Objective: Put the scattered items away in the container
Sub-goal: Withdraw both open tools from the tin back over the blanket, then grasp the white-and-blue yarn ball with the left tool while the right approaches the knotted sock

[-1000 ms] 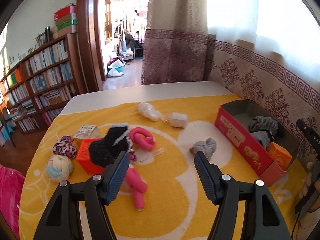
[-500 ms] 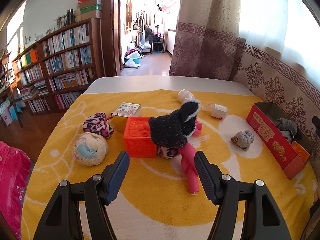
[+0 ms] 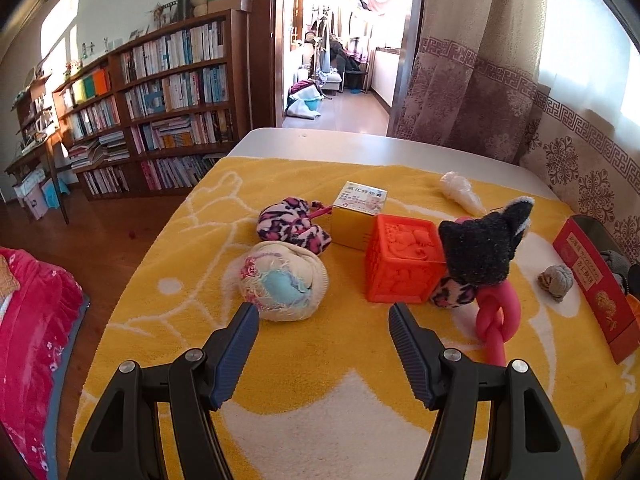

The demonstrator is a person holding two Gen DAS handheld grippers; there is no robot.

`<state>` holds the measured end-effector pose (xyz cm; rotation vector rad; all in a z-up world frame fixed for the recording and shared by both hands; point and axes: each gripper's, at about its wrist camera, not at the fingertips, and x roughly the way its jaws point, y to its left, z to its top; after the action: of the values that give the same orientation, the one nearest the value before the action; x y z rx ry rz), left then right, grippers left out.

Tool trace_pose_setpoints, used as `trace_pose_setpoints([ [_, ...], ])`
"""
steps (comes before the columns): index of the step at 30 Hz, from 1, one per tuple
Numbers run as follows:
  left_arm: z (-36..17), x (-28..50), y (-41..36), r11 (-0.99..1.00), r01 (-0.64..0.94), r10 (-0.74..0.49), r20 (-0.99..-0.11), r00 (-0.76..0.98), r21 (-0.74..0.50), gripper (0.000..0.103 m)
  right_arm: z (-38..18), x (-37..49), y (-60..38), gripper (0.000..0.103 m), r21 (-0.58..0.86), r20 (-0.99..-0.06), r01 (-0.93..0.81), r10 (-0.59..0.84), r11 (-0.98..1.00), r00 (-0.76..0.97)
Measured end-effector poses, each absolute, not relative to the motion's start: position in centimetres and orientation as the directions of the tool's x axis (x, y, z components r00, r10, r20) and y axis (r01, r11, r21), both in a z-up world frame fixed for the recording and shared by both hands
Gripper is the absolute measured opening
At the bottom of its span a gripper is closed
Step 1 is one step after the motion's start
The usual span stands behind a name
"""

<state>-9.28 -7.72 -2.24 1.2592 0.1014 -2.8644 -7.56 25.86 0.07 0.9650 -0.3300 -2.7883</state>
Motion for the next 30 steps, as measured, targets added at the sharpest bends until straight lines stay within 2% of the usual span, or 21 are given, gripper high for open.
trace_pose_setpoints([
  [7, -3.2, -11.4, -8.7, -0.998, 0.061, -0.023, -0.758, -0.651, -0.022, 0.069, -0.9, -8.3, 24.4, 0.08, 0.23, -0.607, 0.112, -0.233, -0.967, -0.76],
  [18, -5.4, -15.0, -9.5, -0.993, 0.118, -0.057, -0.798, -0.6, -0.017, 0.069, -3.1, -9.8, 25.2, 0.08, 0.272, -0.643, 0.088, -0.249, -0.958, -0.724],
  [27, -6.5, -15.8, -11.2, -0.985, 0.154, -0.033, -0.805, -0.592, -0.073, 0.069, -4.2, -10.0, 24.7, 0.08, 0.268, -0.67, 0.091, -0.254, -0.959, -0.698],
  [30, -6.4, -15.6, -11.7, -0.982, 0.158, -0.01, -0.797, -0.604, -0.107, 0.065, -4.3, -9.9, 24.5, 0.08, 0.254, -0.67, 0.096, -0.247, -0.962, -0.7],
])
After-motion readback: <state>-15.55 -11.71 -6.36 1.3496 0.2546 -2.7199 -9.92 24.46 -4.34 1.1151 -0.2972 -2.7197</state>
